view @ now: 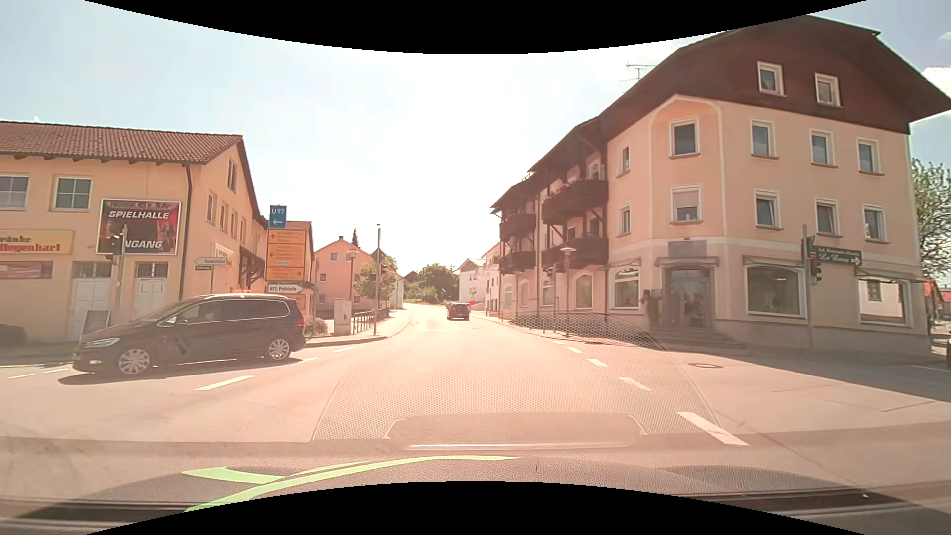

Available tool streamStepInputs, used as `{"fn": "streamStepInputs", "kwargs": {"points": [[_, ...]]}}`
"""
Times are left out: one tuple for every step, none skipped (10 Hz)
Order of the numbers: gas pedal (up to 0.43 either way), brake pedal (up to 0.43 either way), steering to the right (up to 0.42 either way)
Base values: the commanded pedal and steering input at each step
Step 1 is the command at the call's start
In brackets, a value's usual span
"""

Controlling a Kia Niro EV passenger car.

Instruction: Follow the waypoints while adhering to traffic rules and regulations

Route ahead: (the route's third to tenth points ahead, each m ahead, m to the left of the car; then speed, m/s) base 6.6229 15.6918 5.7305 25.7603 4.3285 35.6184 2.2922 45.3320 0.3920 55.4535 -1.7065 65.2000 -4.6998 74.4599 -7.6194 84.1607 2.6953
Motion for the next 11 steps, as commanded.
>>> {"fn": "streamStepInputs", "kwargs": {"points": [[0.138, 0.000, -0.400], [0.138, 0.000, -0.432], [0.157, 0.000, -0.466], [0.169, 0.000, -0.488], [0.169, 0.000, -0.516], [0.169, 0.000, -0.542], [0.169, 0.000, -0.563], [0.169, 0.000, -0.583], [0.169, 0.000, -0.596], [0.169, 0.000, -0.600], [0.169, 0.000, -0.600]]}}
